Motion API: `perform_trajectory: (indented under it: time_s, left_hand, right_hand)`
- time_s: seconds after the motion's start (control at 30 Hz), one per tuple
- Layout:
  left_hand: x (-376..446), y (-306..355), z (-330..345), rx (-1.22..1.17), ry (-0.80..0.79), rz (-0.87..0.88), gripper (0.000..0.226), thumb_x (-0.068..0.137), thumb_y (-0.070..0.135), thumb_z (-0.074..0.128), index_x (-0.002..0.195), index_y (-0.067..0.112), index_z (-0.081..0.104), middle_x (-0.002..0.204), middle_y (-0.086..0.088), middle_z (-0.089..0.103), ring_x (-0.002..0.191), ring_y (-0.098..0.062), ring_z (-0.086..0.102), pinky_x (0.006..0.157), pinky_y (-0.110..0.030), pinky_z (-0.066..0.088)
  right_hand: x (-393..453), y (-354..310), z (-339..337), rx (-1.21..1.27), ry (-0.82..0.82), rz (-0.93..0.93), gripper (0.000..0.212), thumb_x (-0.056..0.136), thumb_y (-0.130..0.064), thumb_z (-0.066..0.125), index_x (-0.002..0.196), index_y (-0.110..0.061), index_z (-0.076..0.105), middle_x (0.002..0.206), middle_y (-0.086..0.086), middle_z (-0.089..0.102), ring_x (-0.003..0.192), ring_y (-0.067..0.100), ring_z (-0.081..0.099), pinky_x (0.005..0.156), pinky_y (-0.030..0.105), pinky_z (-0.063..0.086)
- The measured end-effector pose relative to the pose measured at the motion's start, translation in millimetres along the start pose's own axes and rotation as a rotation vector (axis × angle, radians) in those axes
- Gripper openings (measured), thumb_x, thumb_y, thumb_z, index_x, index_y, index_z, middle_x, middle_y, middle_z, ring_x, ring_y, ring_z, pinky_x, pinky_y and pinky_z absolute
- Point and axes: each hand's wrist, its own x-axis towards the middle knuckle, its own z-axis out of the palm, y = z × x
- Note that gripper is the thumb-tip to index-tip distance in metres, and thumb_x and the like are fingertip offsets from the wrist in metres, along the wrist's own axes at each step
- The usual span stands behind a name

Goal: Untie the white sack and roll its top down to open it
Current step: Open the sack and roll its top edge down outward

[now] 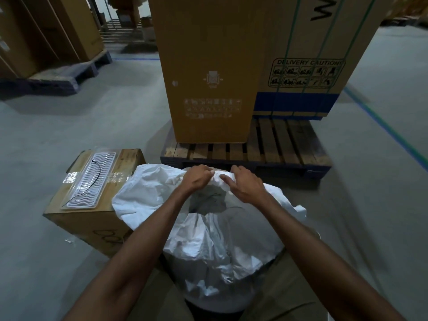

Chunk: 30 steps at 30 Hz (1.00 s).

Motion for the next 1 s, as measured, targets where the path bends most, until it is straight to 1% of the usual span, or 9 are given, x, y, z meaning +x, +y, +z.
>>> perform_trajectory:
  time_s: [0.1, 0.27, 0.33, 0.4, 0.63, 0.7, 0.83, 0.93, 1.0]
  left_hand:
    - [0.5, 3.9, -3.9, -0.138, -0.075, -0.049, 0.028, 0.105, 0.027, 0.047, 0.094, 0.011, 0.068, 0.102, -0.015, 0.067, 0.095, -0.029, 0.062, 0.095, -0.054, 0.048]
    - [-23.2, 16.2, -0.3, -0.019, -0.173, 0.291, 0.048, 0.106, 0.048, 0.042, 0.142, 0.018, 0.055, 0.131, 0.003, 0.056, 0.117, -0.013, 0.051, 0.094, -0.033, 0.041]
    - [-24.7, 16.1, 6.5, 0.033, -0.223, 0.285, 0.058, 0.104, 0.055, 0.04, 0.147, 0.016, 0.05, 0.137, -0.001, 0.054, 0.122, -0.016, 0.048, 0.1, -0.035, 0.038]
    - [-22.8, 17.2, 13.3, 0.043, -0.183, 0.271, 0.066, 0.098, 0.066, 0.036, 0.127, 0.014, 0.065, 0.123, -0.008, 0.066, 0.11, -0.021, 0.056, 0.098, -0.046, 0.045]
    - [-21.3, 27.4, 8.3, -0.083, 0.02, 0.018, 0.043, 0.08, 0.051, 0.051, 0.075, 0.017, 0.077, 0.086, -0.006, 0.075, 0.078, -0.024, 0.067, 0.082, -0.045, 0.055]
    - [-16.7, 26.1, 7.1, -0.143, 0.018, -0.008, 0.048, 0.077, 0.049, 0.052, 0.081, 0.01, 0.079, 0.088, -0.009, 0.076, 0.084, -0.028, 0.068, 0.087, -0.05, 0.055]
    - [-24.1, 27.9, 2.2, -0.16, -0.1, 0.089, 0.048, 0.092, 0.054, 0.052, 0.101, 0.013, 0.074, 0.105, -0.007, 0.072, 0.099, -0.03, 0.066, 0.093, -0.049, 0.051]
    - [-33.7, 25.9, 4.7, 0.031, -0.128, 0.284, 0.051, 0.102, 0.059, 0.042, 0.136, 0.023, 0.057, 0.133, 0.002, 0.057, 0.116, -0.016, 0.054, 0.096, -0.04, 0.044]
    - [-36.5, 27.0, 12.3, 0.091, -0.14, 0.358, 0.044, 0.104, 0.058, 0.038, 0.122, 0.022, 0.057, 0.12, 0.001, 0.059, 0.105, -0.015, 0.053, 0.089, -0.039, 0.043]
  right_hand:
    - [-10.1, -0.5, 5.7, -0.135, 0.137, -0.007, 0.044, 0.105, -0.057, 0.034, 0.109, -0.019, 0.056, 0.097, 0.003, 0.066, 0.083, 0.02, 0.061, 0.073, 0.038, 0.048]
    - [-12.0, -2.0, -15.7, 0.406, -0.046, 0.182, 0.052, 0.104, -0.058, 0.037, 0.087, -0.015, 0.06, 0.084, 0.003, 0.061, 0.075, 0.018, 0.057, 0.071, 0.037, 0.045]
    - [-10.0, -1.0, -22.7, 0.578, -0.207, 0.291, 0.059, 0.103, -0.064, 0.035, 0.109, -0.012, 0.06, 0.104, 0.002, 0.06, 0.094, 0.018, 0.06, 0.084, 0.037, 0.045]
    - [-11.2, 2.6, -24.9, 0.655, -0.311, 0.401, 0.079, 0.097, -0.074, 0.031, 0.137, -0.01, 0.056, 0.127, 0.007, 0.062, 0.116, 0.028, 0.06, 0.101, 0.046, 0.046]
    - [-49.9, -1.3, -17.2, -0.068, 0.173, 0.075, 0.052, 0.103, -0.064, 0.03, 0.11, -0.019, 0.055, 0.101, 0.001, 0.06, 0.091, 0.021, 0.059, 0.08, 0.039, 0.045]
    - [-56.0, -2.7, -12.7, -0.132, 0.218, 0.066, 0.047, 0.105, -0.058, 0.03, 0.101, -0.018, 0.056, 0.095, 0.006, 0.065, 0.085, 0.026, 0.06, 0.073, 0.038, 0.039]
    - [-41.6, 0.8, -15.2, 0.556, 0.011, 0.321, 0.057, 0.104, -0.06, 0.036, 0.09, -0.015, 0.068, 0.087, 0.007, 0.069, 0.084, 0.028, 0.066, 0.08, 0.04, 0.05]
    - [-34.7, 11.1, -31.4, 1.012, -0.284, 0.494, 0.059, 0.1, -0.063, 0.045, 0.11, -0.011, 0.073, 0.104, 0.016, 0.076, 0.101, 0.035, 0.071, 0.098, 0.047, 0.053]
    - [-34.7, 13.8, -37.3, 1.135, -0.358, 0.501, 0.06, 0.102, -0.059, 0.044, 0.118, -0.007, 0.071, 0.11, 0.021, 0.075, 0.109, 0.04, 0.069, 0.103, 0.052, 0.052]
